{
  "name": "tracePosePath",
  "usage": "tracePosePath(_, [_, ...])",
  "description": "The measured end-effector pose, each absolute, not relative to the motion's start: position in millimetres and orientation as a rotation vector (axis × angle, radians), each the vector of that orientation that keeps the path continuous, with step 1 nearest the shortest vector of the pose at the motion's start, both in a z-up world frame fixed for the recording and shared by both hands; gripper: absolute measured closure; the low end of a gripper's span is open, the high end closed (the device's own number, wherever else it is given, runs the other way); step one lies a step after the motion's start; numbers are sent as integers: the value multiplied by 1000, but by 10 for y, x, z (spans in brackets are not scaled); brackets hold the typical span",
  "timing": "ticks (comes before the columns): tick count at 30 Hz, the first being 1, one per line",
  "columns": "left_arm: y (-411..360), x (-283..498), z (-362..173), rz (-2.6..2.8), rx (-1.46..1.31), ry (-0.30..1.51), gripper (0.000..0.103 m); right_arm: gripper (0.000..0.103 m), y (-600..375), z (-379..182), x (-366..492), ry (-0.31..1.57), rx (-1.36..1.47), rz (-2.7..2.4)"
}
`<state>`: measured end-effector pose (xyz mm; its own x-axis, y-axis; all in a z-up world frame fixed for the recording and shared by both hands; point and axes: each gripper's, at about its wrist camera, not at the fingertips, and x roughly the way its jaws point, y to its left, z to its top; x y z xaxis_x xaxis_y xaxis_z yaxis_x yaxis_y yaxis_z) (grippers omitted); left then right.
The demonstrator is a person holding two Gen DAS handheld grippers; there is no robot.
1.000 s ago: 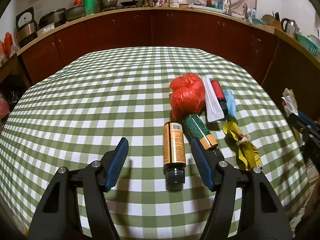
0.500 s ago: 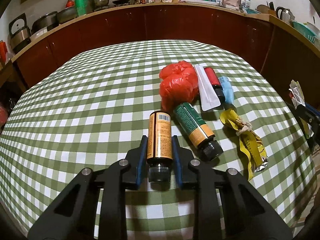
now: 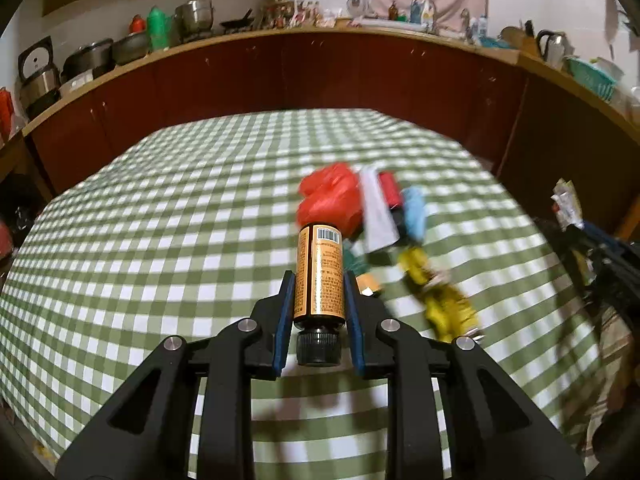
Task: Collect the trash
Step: 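Carry the white wrapper and orange bottle in both grippers over the black bin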
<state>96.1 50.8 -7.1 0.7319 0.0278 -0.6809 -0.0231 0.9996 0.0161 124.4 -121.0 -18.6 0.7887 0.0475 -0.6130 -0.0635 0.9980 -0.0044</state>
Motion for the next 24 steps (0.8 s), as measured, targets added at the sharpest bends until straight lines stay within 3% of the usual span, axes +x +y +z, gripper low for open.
tracePosePath(12, [-300, 1075, 232, -132, 45, 663, 80, 85, -1755, -52, 1185, 624, 5, -49])
tracePosePath(24, [-1222, 1365, 123, -249, 106, 659, 80, 85, -2283, -110, 1191, 622, 39, -135])
